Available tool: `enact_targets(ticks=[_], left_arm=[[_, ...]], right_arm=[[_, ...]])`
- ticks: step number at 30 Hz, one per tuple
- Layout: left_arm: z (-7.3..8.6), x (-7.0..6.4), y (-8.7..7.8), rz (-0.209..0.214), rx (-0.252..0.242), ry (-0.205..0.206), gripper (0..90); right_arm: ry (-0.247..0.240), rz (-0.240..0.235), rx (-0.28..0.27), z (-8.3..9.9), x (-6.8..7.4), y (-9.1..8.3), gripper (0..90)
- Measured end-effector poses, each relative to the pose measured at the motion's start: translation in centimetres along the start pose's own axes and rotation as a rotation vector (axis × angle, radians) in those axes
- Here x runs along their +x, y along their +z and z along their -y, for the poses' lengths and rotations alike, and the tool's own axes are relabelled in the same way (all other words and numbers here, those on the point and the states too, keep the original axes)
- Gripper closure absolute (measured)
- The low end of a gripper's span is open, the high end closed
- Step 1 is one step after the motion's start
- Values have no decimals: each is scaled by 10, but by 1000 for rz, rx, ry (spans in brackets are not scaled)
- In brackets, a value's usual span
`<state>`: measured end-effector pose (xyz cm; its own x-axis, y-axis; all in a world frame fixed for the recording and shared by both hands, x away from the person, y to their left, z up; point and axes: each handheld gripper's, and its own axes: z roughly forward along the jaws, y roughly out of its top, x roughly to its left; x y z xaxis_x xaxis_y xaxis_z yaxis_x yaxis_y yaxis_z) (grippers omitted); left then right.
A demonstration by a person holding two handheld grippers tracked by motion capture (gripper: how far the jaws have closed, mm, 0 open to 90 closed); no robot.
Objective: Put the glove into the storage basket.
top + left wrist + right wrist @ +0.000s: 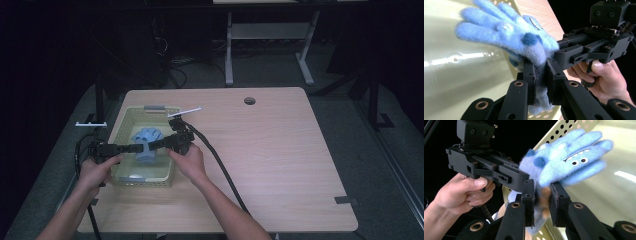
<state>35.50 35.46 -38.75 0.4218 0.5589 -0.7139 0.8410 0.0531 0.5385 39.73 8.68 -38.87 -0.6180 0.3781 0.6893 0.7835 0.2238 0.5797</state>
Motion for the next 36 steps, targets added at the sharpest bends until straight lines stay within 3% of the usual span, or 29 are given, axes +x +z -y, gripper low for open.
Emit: enact_targets(ticks=[14,36], left_arm=[[-1,8,-1,-22,21,-7,796],[-1,11,4,-81,55,-20,799]], right_arm=[[15,-3,18,0,-8,10,734],[8,39,36,2,-13,9,715]])
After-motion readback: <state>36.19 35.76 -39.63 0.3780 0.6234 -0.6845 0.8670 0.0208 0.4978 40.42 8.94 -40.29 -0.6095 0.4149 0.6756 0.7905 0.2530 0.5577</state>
